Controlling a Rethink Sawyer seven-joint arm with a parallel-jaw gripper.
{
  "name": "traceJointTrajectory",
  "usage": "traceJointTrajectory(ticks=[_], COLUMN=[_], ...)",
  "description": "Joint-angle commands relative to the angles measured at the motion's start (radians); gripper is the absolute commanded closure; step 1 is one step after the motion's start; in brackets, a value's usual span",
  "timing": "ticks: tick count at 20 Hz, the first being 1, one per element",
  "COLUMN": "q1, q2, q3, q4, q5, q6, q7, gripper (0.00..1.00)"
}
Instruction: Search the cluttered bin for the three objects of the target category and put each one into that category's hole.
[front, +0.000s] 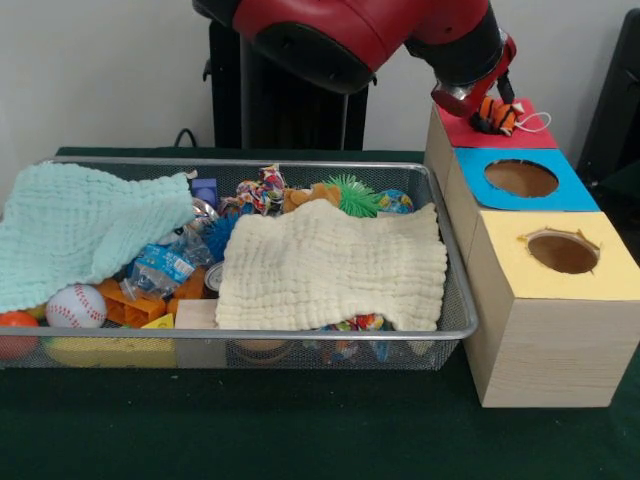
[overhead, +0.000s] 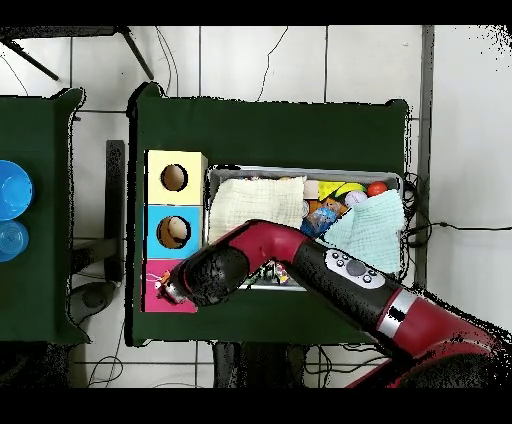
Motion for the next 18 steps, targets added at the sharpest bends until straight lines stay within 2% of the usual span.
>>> traceJointTrajectory(ticks=[1, 6, 11, 18], q1=[0.123, 0.198, 0.266, 0.363], q2=[-0.228, -0.283, -0.324, -0.399], q3=[-0.171, -0.245, -0.310, -0.423], q4=[-0.026, -0.031, -0.052, -0.058], q5=[-0.054, -0.016, 0.019, 0.022], q6=[-0.086, -0.093, -0.057, -0.064], q7=[0.262, 0.271, 0.263, 0.304], gripper=[0.00, 0.00, 0.00, 0.00])
